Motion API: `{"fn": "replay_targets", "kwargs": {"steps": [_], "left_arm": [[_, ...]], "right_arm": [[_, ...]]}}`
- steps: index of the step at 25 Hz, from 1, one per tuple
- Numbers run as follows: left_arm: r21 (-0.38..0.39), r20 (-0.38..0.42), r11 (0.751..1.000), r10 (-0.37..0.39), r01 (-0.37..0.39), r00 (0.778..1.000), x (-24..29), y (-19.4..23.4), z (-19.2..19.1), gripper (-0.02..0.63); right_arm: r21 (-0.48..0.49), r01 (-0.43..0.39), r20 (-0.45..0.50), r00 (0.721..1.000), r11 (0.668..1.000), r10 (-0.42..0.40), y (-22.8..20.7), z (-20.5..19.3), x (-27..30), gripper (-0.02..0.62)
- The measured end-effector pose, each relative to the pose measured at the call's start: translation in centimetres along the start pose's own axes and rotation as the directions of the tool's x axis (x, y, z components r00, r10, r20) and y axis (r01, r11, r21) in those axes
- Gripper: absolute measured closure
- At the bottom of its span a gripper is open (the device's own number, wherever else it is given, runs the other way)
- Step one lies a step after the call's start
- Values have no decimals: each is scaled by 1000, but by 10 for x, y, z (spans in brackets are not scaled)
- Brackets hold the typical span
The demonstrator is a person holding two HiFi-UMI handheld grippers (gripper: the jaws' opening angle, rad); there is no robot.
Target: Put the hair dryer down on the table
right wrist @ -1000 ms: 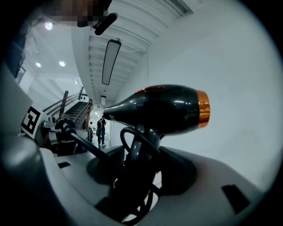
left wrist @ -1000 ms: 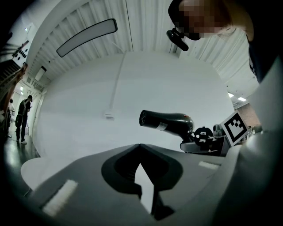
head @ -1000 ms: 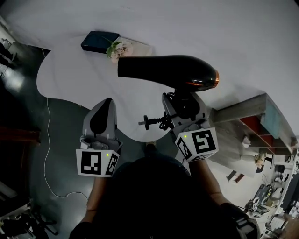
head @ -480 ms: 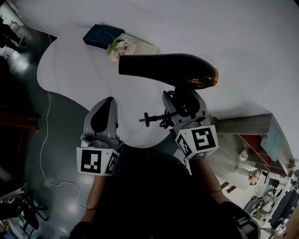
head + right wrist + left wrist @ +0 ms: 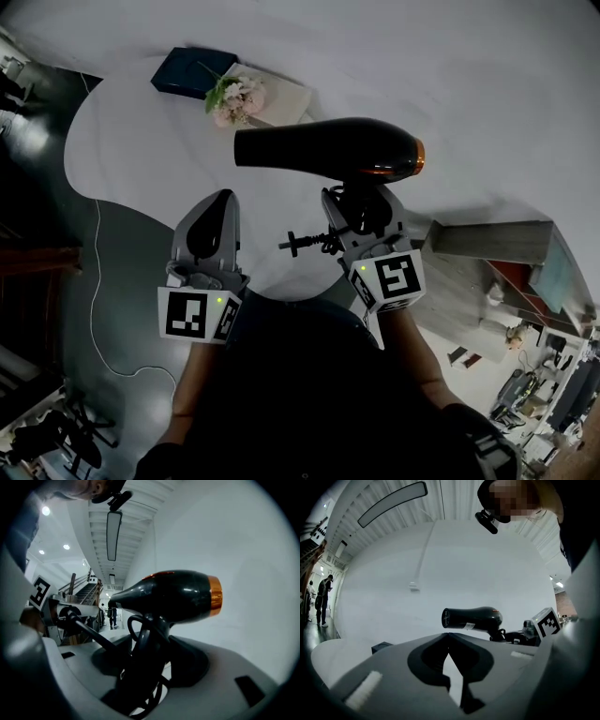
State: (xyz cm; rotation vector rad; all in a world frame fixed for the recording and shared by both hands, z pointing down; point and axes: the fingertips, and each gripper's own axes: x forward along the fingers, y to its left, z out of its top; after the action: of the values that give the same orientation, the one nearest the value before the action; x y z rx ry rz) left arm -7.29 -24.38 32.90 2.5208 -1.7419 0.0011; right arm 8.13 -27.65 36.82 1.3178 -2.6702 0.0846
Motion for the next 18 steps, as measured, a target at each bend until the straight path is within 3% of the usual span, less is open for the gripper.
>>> {"fn": "replay_targets", "kwargs": {"steps": [4,10,18], "left_arm": [[-2,-33,1000,-25,25,999,16,14,-12,594],[-15,-88,998,-67,66,994,36,23,-31,594],[-40,-174,992,-125,120,977,53,22,-63,594]], "right_arm": [[-58,9,-41,999,998,-12,-1,-20,16,347],[26,62,-93,994,998,-59,-12,-56,31,347],[18,65,-218,974,998,-59,-22,-113,46,347]]}}
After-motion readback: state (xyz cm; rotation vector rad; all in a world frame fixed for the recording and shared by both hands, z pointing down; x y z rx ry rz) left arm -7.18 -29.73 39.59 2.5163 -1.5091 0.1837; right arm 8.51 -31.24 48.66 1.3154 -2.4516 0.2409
